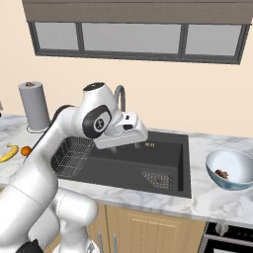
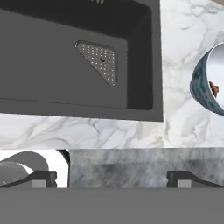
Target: There is a mixed pile of frozen fruits and vegetables on the counter. Locate all the frozen vegetables and place the items in a bowl on the counter. Take all the frozen fruits and defrost them in a running sink.
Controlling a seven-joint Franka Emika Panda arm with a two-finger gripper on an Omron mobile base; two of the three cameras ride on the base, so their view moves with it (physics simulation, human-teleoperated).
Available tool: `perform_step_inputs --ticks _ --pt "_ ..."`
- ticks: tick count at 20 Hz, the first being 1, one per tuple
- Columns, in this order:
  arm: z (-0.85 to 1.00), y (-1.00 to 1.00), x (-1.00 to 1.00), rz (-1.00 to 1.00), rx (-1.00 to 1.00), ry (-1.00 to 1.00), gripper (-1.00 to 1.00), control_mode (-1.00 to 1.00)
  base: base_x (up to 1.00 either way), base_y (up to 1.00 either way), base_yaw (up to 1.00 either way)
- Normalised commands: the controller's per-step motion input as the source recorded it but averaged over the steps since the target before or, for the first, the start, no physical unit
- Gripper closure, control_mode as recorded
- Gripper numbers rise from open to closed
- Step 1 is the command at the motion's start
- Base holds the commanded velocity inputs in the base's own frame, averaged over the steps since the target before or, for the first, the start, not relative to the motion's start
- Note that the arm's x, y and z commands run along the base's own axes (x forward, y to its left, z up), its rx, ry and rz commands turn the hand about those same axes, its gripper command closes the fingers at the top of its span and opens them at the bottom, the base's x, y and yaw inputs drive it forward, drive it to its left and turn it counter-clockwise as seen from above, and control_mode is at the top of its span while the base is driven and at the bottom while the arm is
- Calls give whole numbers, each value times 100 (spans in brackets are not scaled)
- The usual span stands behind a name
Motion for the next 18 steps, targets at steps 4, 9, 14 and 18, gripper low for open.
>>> perform_step_inputs --ticks 4,9,14,18 --pt "0 60 -47 -18 4 2 -100 -100 0 0 0" --pt "-9 79 -21 -2 -1 3 -100 -100 0 0 0" --pt "-1 80 1 23 -9 7 -100 -100 0 0 0" --pt "-18 77 3 13 0 4 -100 -100 0 0 0"
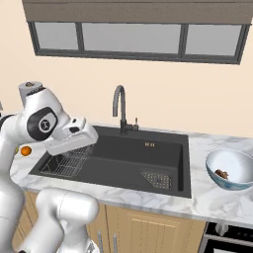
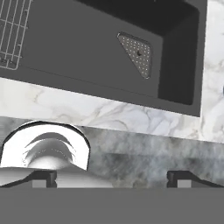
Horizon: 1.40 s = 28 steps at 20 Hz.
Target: There is a mixed pile of frozen fruits and vegetables on the counter. Locate all the frozen vegetables and place the items in a bowl on the counter. Take all the frozen fruits and defrost them in a running sink.
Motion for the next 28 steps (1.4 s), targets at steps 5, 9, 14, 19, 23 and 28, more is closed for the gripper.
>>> perform_step_inputs --ticks 5,9,14,19,23,28 --pt "-26 47 -2 -10 9 -2 -100 -100 0 0 0" --pt "-6 31 -5 -4 29 -2 -100 -100 0 0 0" --pt "35 40 -2 2 17 -6 -100 -100 0 0 0" --pt "27 63 -10 0 0 -7 -100 -100 0 0 0" --pt "5 78 -11 0 0 -2 -100 -100 0 0 0" --pt "-3 88 -14 0 1 0 -100 -100 0 0 0"
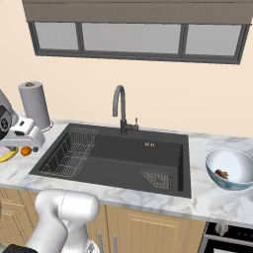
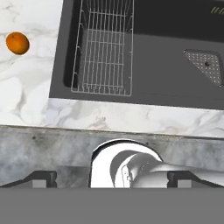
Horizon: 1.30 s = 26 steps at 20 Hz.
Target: There is a mixed pile of frozen fruits and vegetables on the counter. Locate all the frozen vegetables and place the items in a bowl on the counter. Take all the frozen fruits and defrost them in a running sink.
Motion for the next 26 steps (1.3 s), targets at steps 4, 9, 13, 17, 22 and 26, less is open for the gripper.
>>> perform_step_inputs --ticks 4,9,13,17,22,26 --pt "-20 98 -5 6 6 2 -100 -100 0 0 0" --pt "-22 99 0 12 7 6 -100 -100 0 0 0" --pt "-21 90 11 14 8 8 -100 -100 0 0 0" --pt "-28 91 17 13 8 6 -100 -100 0 0 0" --pt "-42 93 22 8 1 1 -100 -100 0 0 0" --pt "-36 74 48 4 -3 3 -100 -100 0 0 0"
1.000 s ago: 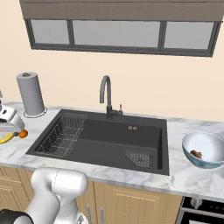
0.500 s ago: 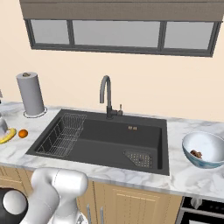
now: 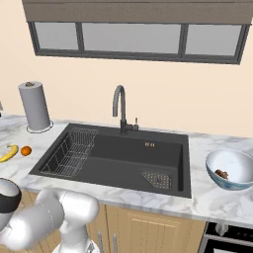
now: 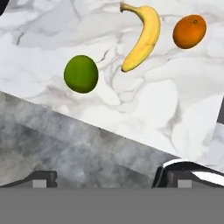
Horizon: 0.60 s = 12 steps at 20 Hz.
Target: There is a mixed pile of frozen fruits and vegetables on the counter. Locate all the frozen vegetables and place the items in a bowl on the counter. Take all the frozen fruits and defrost them in a running sink.
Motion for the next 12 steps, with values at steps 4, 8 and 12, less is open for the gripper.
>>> perform_step_inputs --ticks 4,8,12 --pt "-12 61 64 8 -12 9 -100 -100 0 0 0" --pt "-1 63 53 2 -16 12 -100 -100 0 0 0" --pt "-7 60 34 6 -19 6 -100 -100 0 0 0"
